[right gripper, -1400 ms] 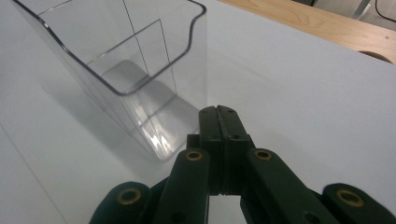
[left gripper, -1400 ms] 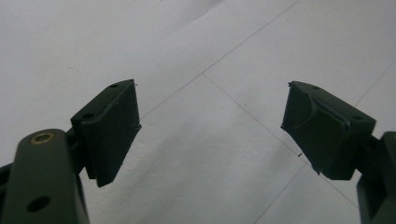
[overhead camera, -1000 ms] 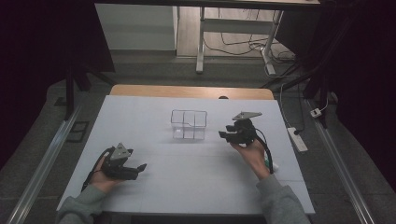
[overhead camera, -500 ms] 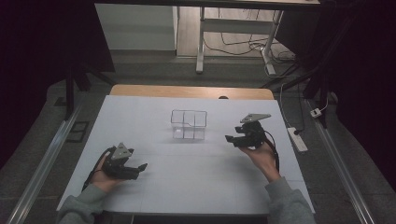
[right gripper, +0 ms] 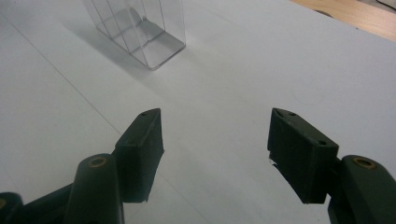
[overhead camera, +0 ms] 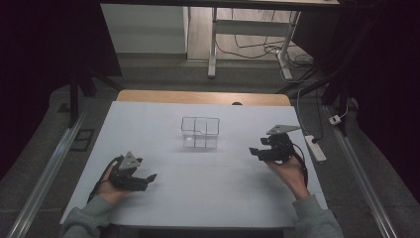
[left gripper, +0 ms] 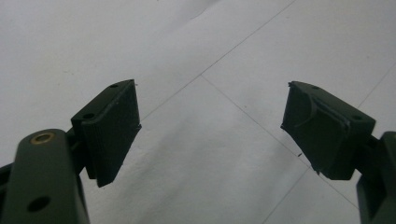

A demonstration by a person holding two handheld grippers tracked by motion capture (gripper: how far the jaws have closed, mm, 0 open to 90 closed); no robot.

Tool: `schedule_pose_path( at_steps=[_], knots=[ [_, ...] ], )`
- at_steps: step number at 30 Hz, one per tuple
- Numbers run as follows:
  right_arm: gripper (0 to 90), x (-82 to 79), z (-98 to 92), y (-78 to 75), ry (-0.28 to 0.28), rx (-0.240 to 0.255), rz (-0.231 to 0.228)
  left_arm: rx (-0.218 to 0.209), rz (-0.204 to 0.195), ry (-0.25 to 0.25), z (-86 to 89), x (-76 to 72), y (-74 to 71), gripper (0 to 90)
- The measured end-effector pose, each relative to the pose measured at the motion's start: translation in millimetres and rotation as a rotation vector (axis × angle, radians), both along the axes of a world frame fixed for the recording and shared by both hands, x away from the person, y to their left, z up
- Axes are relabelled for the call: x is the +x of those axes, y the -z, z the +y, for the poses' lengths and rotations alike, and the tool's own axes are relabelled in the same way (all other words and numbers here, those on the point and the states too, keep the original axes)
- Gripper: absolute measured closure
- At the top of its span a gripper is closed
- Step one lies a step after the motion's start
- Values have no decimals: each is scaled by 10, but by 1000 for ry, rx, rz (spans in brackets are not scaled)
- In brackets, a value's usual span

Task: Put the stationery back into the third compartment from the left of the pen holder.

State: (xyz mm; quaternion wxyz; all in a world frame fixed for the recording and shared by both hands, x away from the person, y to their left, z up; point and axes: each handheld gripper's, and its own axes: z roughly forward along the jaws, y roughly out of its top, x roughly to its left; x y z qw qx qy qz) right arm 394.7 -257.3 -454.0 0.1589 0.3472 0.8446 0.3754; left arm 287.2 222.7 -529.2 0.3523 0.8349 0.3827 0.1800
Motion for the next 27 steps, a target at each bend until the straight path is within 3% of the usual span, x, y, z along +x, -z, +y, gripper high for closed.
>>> schedule_pose_path(
  at_steps=[12, 27],
  knots=[
    [353, -69, -198, 34, 24, -14, 56, -4, -3, 2, 5, -6, -6, 186],
    [354, -250, -362, 19, 35, -53, 56, 0, 0, -1, 2, -1, 1, 184]
  ],
)
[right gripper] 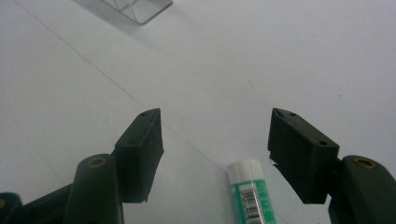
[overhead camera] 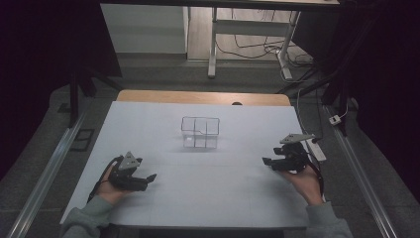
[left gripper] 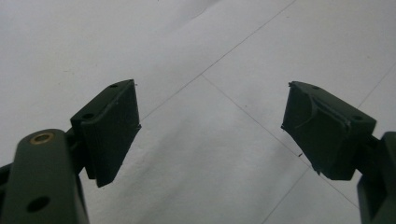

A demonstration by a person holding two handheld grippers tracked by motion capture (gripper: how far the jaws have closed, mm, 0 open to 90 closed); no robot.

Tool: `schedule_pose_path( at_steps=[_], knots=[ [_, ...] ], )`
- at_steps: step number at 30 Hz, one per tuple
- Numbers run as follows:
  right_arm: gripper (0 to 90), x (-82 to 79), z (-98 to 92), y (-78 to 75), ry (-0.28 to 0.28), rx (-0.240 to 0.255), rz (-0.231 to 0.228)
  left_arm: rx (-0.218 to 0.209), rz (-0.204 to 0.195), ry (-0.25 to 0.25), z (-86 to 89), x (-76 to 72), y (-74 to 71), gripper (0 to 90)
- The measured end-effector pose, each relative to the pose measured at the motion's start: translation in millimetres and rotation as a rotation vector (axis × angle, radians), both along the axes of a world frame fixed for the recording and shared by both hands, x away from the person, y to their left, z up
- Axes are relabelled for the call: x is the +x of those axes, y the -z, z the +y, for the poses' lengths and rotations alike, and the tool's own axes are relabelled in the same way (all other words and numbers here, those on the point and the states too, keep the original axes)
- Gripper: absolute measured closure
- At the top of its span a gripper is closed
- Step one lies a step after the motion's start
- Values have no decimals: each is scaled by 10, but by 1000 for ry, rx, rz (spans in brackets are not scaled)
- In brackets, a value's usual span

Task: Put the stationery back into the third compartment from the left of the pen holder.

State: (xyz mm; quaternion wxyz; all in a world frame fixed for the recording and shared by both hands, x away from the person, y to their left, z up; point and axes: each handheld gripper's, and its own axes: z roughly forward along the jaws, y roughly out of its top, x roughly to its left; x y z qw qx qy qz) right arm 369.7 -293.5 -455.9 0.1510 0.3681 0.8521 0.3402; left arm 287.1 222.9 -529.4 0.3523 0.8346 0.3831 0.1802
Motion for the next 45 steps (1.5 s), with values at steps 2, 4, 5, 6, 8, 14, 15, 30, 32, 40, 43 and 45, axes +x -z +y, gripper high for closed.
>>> schedule_pose_path(
  at_steps=[2, 4, 5, 6, 8, 14, 15, 30, 32, 40, 43, 45],
  knots=[
    [354, -19, -11, -1, -2, -6, 8, 0, -1, 0, 1, -1, -1, 183],
    [354, -37, -26, 2, -7, -13, 6, 0, -1, 0, 2, -2, -2, 183],
    [354, -51, -29, 6, -7, -15, 10, 0, -1, 0, 1, -2, -1, 183],
    [354, -60, -35, 11, -11, -25, 10, 1, 0, 0, 0, -1, 0, 183],
    [354, -78, -45, 19, -11, -41, 12, 2, 0, 1, -1, 0, 1, 183],
    [354, -114, -96, 8, -9, -49, 26, 2, 2, 2, 0, 2, 3, 184],
    [354, -121, -102, 5, -7, -49, 33, 1, 2, 2, 0, 2, 4, 183],
    [354, -136, -213, 36, -12, -124, 106, 10, 7, 3, -2, 8, 12, 182],
    [354, -136, -239, 41, -11, -140, 109, 10, 7, 3, -3, 7, 13, 182],
    [356, -106, -373, 109, 31, -184, 149, 13, 8, 5, -6, 8, 15, 181],
    [360, -87, -414, 154, 36, -189, 164, 13, 8, 6, -7, 10, 17, 182],
    [363, -76, -434, 178, 41, -192, 170, 13, 9, 6, -7, 11, 18, 181]
  ],
)
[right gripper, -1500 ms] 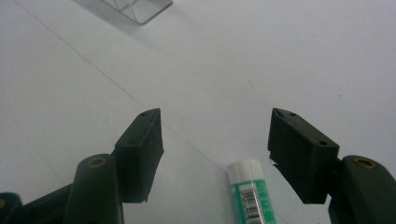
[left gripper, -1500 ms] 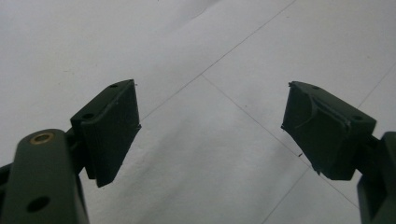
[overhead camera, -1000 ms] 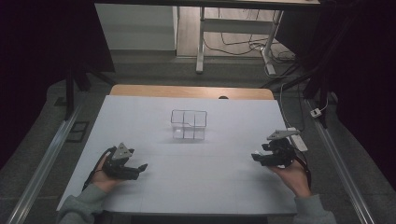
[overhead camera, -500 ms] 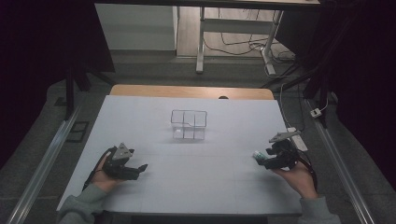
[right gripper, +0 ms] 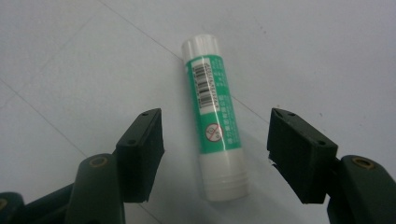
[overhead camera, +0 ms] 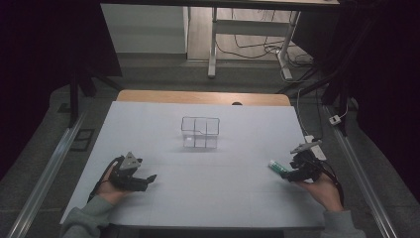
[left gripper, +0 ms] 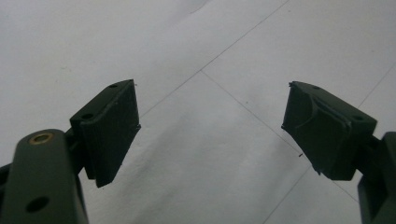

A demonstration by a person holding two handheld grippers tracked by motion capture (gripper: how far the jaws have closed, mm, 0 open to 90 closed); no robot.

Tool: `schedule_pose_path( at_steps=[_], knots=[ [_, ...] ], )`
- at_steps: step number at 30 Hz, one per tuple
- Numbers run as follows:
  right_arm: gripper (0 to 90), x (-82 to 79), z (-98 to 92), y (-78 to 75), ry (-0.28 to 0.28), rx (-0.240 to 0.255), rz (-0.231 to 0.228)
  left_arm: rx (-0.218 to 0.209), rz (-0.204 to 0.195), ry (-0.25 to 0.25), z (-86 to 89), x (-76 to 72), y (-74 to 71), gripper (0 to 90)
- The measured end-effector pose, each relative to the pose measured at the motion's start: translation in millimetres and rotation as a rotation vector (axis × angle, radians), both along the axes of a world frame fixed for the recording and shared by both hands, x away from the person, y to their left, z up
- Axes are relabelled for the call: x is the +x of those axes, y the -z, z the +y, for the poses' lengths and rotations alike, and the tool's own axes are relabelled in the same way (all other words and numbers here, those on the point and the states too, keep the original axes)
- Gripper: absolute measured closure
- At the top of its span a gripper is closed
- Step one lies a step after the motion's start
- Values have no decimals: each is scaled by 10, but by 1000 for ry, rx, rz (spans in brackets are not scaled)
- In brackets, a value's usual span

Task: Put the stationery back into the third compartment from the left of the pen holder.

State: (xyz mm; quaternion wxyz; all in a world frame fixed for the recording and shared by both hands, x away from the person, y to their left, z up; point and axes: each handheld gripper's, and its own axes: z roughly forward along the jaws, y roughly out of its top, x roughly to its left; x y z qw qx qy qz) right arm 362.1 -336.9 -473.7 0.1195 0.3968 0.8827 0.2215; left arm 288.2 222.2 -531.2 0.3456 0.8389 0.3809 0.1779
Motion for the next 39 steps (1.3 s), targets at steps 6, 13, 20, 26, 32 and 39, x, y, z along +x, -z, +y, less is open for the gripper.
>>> schedule_pose_path(
  at_steps=[6, 13, 20, 26, 32, 39],
  knots=[
    [384, 21, -13, 66, -3, -16, 32, 0, 2, 1, -2, 0, 2, 182],
    [454, 18, 19, 109, -22, -72, 50, 0, 1, 1, 0, 0, 2, 181],
    [611, 18, 40, 147, -35, -139, 52, 1, 1, 2, 0, 0, 3, 181],
    [646, 7, 69, 148, -69, -169, 37, 2, 1, 2, -3, -1, 2, 182],
    [650, -2, 87, 109, -82, -137, 28, -1, 0, 1, 0, 1, 2, 182],
    [650, -32, 134, -13, -105, -38, 0, 7, -8, 1, -7, -5, -2, 182]
  ],
)
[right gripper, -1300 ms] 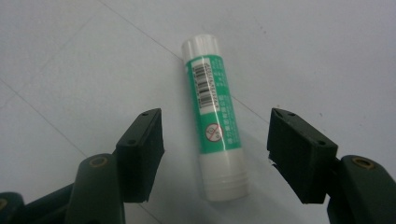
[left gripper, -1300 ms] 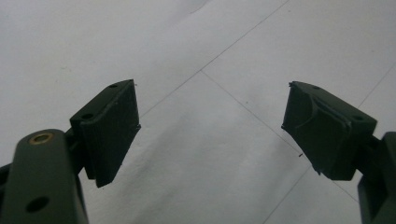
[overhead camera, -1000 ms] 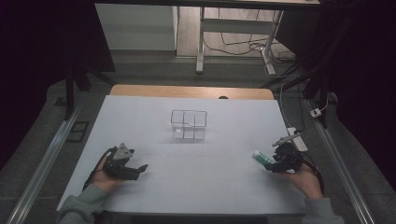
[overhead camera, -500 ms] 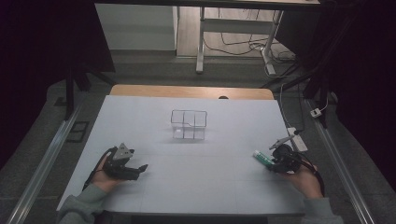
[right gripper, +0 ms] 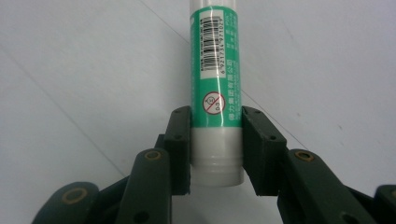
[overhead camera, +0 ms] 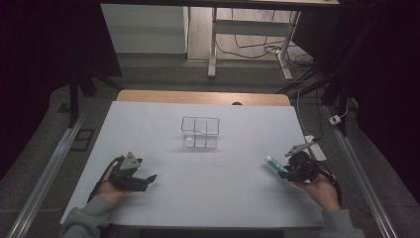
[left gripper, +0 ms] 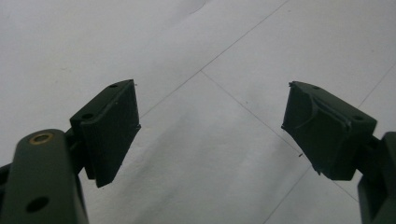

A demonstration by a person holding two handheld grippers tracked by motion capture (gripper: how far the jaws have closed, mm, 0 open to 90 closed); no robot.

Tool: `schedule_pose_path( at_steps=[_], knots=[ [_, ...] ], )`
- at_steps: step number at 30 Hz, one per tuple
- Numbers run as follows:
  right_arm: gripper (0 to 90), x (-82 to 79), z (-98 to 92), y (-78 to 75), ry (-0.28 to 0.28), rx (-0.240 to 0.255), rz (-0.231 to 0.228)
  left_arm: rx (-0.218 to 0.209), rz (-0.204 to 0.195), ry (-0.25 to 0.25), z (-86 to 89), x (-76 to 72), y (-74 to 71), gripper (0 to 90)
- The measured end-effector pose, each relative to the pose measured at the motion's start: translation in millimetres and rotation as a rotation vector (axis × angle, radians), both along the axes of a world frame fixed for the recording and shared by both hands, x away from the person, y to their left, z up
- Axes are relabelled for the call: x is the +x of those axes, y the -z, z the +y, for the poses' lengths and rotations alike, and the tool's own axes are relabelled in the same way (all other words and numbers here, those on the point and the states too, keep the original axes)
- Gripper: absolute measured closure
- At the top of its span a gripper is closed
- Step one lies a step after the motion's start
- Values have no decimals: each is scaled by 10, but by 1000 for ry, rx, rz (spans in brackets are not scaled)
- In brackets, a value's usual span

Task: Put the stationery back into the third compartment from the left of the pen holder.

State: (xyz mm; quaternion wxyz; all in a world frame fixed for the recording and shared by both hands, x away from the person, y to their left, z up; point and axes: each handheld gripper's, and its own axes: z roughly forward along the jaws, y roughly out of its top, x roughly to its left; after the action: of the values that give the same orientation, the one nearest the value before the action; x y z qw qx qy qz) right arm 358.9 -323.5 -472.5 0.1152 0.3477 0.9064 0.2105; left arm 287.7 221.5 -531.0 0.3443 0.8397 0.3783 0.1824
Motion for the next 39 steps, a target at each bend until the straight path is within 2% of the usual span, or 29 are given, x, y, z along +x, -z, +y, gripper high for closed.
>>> schedule_pose_path(
  at_steps=[5, 10, 16, 22, 30, 33, 36, 39],
  knots=[
    [650, -14, 52, -52, -10, 49, -14, 15, -19, 2, -25, -16, -7, 184],
    [650, -11, 87, -47, -20, 69, -1, 21, -33, 5, -42, -28, -18, 189],
    [650, -10, 138, -53, -25, 95, 4, 41, -91, 5, -91, -52, -72, 193],
    [650, -3, 249, -65, -52, 131, 15, 69, -104, 47, -227, -28, -120, 205],
    [650, 24, 417, -99, -82, 136, 8, 95, -127, 111, -411, 1, -174, 227],
    [650, 30, 468, -107, -95, 140, 8, 86, -135, 125, -465, 28, -202, 230],
    [650, 29, 505, -121, -105, 159, 7, 107, -147, 139, -535, 56, -231, 231],
    [650, 28, 551, -148, -114, 166, 5, 95, -153, 160, -609, 83, -266, 235]
  ],
)
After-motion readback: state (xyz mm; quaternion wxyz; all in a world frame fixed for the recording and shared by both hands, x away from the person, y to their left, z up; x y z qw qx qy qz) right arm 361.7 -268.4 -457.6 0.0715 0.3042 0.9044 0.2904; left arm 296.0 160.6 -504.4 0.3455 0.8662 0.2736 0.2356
